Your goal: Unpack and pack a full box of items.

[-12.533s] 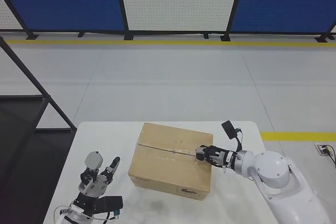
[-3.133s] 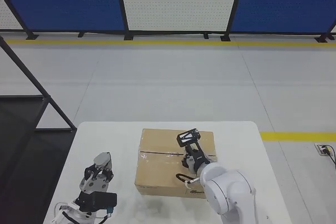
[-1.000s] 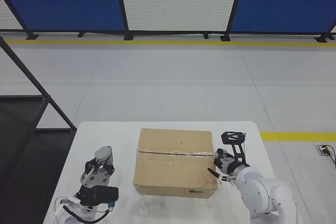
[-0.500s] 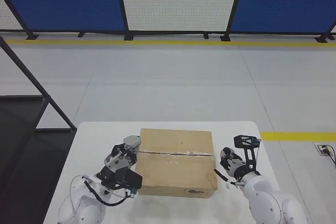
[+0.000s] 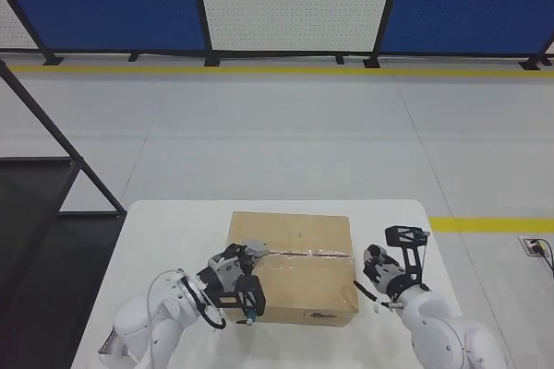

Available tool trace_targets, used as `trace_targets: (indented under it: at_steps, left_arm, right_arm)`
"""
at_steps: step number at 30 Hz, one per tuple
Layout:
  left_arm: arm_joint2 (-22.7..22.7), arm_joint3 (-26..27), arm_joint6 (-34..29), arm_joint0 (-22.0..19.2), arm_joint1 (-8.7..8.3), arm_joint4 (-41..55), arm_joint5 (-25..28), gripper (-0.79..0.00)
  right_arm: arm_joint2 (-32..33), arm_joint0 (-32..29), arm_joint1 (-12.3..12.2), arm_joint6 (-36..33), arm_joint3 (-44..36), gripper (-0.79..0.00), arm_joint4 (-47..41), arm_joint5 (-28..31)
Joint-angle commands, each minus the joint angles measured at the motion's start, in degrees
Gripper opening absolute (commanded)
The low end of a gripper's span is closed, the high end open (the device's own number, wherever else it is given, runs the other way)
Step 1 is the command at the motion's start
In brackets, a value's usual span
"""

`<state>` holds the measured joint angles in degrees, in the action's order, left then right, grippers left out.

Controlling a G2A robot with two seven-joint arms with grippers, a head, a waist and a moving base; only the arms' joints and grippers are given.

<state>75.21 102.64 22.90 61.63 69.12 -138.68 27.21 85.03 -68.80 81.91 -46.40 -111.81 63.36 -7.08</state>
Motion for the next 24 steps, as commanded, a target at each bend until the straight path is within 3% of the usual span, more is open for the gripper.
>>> trace_targets:
  at_steps: [1, 8, 13, 24]
  left_arm:
    - [0.1, -0.9, -0.6, 0.5, 0.16, 3.7, 0.7, -0.785]
    - [-3.3, 0.4, -8.6, -2.8, 0.51, 3.3, 5.3, -0.785]
    - [-5.6, -1.6, -13.9, -5.4, 0.73, 2.5, 9.4, -0.785]
    - [-4.0, -2.4, -16.6, -4.0, 0.33, 5.1, 9.8, -0.785]
  right_arm:
    - [0.3, -0.1, -0.1, 0.4, 0.5, -0.785, -0.6, 0.3]
    - [0.0, 0.7, -0.4, 0.3, 1.3, -0.785, -1.1, 1.0]
    - [-0.2, 0.2, -0.6, 0.7, 1.1, -0.785, -1.1, 1.0]
    - [-0.2, -0.7, -1.1, 1.4, -0.3, -0.785, -1.1, 1.2]
